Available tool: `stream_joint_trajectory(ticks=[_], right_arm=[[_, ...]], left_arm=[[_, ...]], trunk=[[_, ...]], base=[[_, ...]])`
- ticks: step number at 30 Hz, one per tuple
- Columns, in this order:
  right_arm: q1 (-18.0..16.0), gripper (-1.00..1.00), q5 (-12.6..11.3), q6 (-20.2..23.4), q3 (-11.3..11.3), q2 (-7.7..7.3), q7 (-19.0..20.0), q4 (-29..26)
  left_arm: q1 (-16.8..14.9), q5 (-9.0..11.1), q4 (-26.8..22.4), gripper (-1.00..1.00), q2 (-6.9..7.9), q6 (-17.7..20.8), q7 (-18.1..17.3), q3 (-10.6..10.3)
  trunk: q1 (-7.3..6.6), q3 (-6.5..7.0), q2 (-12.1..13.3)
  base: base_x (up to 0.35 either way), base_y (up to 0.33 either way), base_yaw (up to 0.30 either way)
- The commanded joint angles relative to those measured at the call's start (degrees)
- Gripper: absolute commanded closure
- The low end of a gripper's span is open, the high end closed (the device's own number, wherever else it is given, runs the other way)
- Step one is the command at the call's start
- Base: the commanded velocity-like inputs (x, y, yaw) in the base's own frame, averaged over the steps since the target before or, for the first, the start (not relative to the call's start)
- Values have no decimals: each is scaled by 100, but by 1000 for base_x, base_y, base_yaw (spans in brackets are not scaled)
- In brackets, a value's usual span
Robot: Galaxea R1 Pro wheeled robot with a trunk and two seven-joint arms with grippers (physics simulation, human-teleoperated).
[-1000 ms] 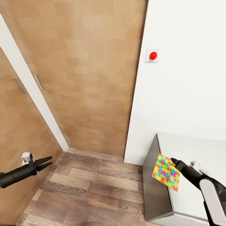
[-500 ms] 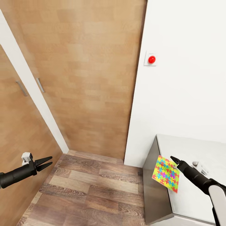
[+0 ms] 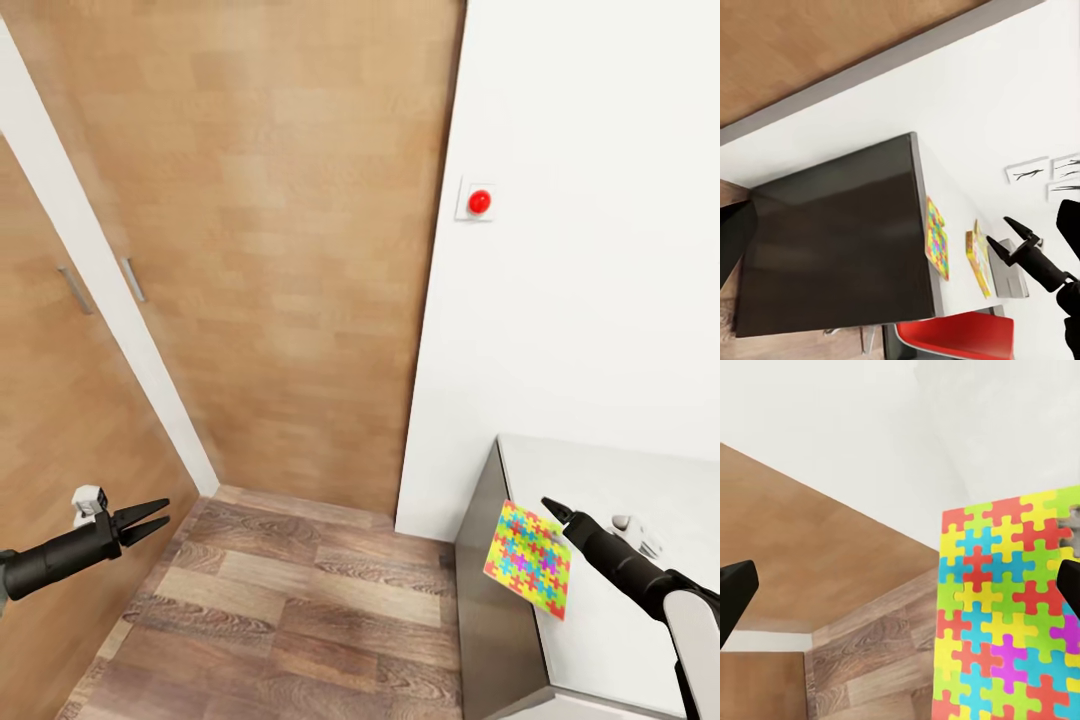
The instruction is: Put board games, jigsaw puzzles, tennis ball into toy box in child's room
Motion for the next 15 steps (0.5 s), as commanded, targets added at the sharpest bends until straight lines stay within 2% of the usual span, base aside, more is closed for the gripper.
stream_joint_trajectory(ticks=[1, 15], right_arm=[[-5, -100, -50, 27, -5, 2, -35, -6], [-5, -100, -50, 23, -5, 12, -27, 10]], left_arm=[[-4, 5, 0, -100, -2, 60, -15, 1], [-7, 6, 0, -100, -13, 60, -15, 1]], trunk=[[4, -1, -11], [4, 131, -11]], base=[[0, 0, 0], [0, 0, 0]])
